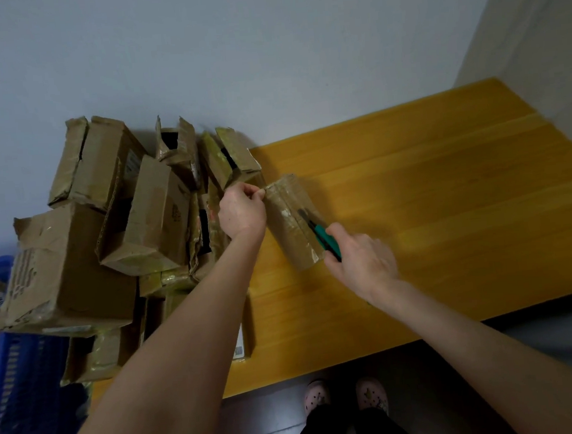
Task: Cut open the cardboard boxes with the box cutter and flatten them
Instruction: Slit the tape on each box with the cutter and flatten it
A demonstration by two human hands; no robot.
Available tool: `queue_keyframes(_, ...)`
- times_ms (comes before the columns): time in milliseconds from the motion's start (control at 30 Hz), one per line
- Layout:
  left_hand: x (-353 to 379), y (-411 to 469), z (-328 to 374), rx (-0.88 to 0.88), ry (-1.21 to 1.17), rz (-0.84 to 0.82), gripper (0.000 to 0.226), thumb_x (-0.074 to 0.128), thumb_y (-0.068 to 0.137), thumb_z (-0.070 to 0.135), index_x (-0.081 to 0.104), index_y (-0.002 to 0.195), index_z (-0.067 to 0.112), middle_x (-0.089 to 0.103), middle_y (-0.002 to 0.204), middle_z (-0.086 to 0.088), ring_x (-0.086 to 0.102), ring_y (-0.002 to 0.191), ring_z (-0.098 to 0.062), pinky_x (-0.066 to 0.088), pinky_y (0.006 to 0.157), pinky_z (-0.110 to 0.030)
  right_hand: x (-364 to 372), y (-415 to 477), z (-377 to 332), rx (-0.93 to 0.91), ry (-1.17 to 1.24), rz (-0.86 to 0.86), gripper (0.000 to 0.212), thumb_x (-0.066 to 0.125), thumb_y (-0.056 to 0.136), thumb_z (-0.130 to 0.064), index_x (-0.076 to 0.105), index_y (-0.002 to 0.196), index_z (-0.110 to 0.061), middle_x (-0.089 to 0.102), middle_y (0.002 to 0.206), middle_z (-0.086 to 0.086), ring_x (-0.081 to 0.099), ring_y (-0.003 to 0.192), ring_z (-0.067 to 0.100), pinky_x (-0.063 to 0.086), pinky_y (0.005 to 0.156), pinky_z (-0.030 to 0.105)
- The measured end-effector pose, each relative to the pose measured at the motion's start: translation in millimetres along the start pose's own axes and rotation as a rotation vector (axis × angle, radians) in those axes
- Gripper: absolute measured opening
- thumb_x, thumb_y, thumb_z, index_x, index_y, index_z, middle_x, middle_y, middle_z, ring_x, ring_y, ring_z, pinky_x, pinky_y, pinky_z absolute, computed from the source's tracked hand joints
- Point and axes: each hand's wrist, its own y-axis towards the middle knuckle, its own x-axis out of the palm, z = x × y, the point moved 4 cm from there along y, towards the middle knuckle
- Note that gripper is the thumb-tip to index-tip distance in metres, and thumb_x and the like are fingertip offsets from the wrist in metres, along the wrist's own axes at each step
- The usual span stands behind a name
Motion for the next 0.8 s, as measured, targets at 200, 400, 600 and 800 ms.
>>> queue_keyframes(200, 0, -3, 2, 0.004, 0.018, 0.008, 0.009, 0.063, 0.093, 0.028, 0.069, 0.094, 0.021, 0.069, 0.099, 0.003, 0.063, 0.089, -0.016, 0.042, 0.065, -0.027, -4, 6, -2, -0.043, -0.047, -0.016, 0.027, 0.041, 0.1, -0.035, 0.043, 0.122, -0.021, 0.059, 0.084, 0.002, 0.054, 0.06, 0.023, 0.041, 0.048, 0.03)
queue_keyframes(400, 1, -5, -1, -0.031, -0.004, 0.019, 0.009, 0.063, 0.093, 0.03, 0.068, 0.092, 0.023, 0.069, 0.1, 0.003, 0.064, 0.091, -0.016, 0.043, 0.065, -0.028, -4, 10, -4, -0.041, -0.017, -0.056, 0.025, 0.044, 0.1, -0.034, 0.044, 0.122, -0.022, 0.063, 0.083, 0.003, 0.06, 0.061, 0.023, 0.052, 0.052, 0.035)
queue_keyframes(600, 5, -9, 1, -0.059, -0.063, 0.014, 0.008, 0.063, 0.093, 0.028, 0.067, 0.096, 0.022, 0.068, 0.101, 0.004, 0.063, 0.093, -0.016, 0.044, 0.069, -0.029, -2, 5, -3, -0.049, -0.071, -0.067, 0.023, 0.043, 0.1, -0.033, 0.042, 0.12, -0.022, 0.053, 0.073, -0.002, 0.051, 0.054, 0.02, 0.041, 0.046, 0.03)
queue_keyframes(800, 5, -8, 2, -0.054, -0.064, 0.002, 0.007, 0.063, 0.094, 0.028, 0.066, 0.093, 0.022, 0.067, 0.1, 0.004, 0.063, 0.093, -0.016, 0.044, 0.07, -0.028, 2, -1, -3, -0.049, -0.066, -0.081, 0.023, 0.042, 0.1, -0.033, 0.042, 0.121, -0.022, 0.061, 0.083, 0.003, 0.053, 0.058, 0.02, 0.044, 0.048, 0.03)
